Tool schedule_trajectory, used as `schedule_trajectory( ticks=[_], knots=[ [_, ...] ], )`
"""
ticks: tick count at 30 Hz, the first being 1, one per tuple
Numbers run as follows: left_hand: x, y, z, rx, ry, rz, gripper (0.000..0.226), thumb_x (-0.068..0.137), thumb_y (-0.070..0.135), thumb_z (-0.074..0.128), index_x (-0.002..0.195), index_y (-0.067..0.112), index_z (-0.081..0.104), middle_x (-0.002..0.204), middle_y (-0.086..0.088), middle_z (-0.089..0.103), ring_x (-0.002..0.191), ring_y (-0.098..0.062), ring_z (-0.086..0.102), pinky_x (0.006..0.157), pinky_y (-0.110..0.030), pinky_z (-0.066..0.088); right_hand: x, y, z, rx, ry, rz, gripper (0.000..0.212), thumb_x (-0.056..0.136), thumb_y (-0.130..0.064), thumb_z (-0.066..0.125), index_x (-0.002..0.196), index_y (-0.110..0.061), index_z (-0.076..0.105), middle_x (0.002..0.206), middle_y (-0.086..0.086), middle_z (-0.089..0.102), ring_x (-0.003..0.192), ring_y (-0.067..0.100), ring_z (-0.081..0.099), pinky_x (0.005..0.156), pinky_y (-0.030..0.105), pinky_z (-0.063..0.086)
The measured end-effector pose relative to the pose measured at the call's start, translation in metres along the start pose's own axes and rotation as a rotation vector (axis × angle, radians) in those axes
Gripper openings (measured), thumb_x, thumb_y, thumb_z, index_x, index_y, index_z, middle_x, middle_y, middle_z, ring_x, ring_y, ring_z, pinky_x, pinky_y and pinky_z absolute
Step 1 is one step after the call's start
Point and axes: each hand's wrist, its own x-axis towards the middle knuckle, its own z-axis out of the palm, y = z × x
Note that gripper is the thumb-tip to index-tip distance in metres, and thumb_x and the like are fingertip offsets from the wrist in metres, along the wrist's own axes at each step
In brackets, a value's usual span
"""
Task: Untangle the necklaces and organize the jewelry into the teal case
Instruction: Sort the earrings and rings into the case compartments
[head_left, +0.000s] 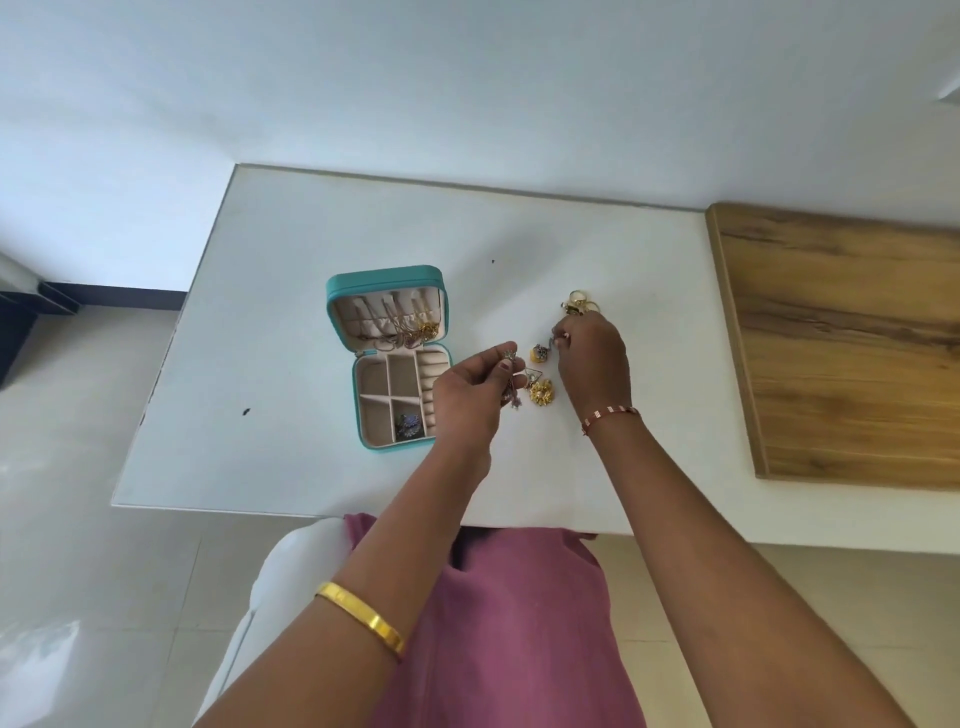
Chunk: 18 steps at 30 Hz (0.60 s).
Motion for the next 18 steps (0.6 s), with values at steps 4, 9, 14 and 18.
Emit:
schedule_trajectory(
  ticks=[4, 9, 14, 18],
  knots=[
    [-0.002, 0.002, -0.004, -0.032, 0.004, -0.001, 0.019, 0.090, -0.001, 0.053, 0.105, 0.005, 0.064, 0.079, -0.002, 0.067, 0.058, -0.001, 0.062, 0.064, -0.017, 0.050, -0.003, 0.002, -0.001, 0.082, 0.038, 0.034, 0.014, 0.085, 0.001, 0.055, 0.091, 0.000, 0.067, 0.099, 0.017, 0.064, 0.095, 0.029, 0.058, 0.074, 0.029, 0.042],
    [-0.010, 0.007, -0.013, -0.048, -0.023, 0.019, 0.016, 0.090, 0.000, 0.054, 0.094, 0.010, 0.065, 0.078, -0.002, 0.067, 0.058, -0.005, 0.063, 0.069, -0.018, 0.054, -0.013, -0.009, -0.022, 0.502, 0.073, 0.174, 0.010, 0.082, 0.000, 0.060, 0.087, -0.001, 0.068, 0.085, 0.010, 0.069, 0.073, 0.015, 0.060, 0.075, 0.021, 0.044],
    [-0.025, 0.016, -0.026, -0.034, -0.038, 0.061, 0.017, 0.090, 0.001, 0.054, 0.089, 0.014, 0.065, 0.066, 0.008, 0.070, 0.055, -0.005, 0.063, 0.062, -0.017, 0.051, -0.021, -0.026, -0.052, 0.696, -0.070, 0.172, 0.014, 0.083, 0.003, 0.057, 0.087, -0.004, 0.068, 0.078, 0.009, 0.065, 0.063, 0.013, 0.058, 0.066, 0.024, 0.051],
    [-0.043, 0.028, -0.040, -0.056, -0.049, 0.123, 0.015, 0.090, 0.000, 0.053, 0.094, 0.010, 0.064, 0.067, 0.007, 0.070, 0.056, -0.006, 0.062, 0.065, -0.020, 0.050, -0.038, -0.053, -0.080, 0.748, -0.101, 0.116, 0.014, 0.083, 0.001, 0.059, 0.087, -0.008, 0.070, 0.071, 0.003, 0.064, 0.059, 0.009, 0.057, 0.063, 0.018, 0.051]
  ],
)
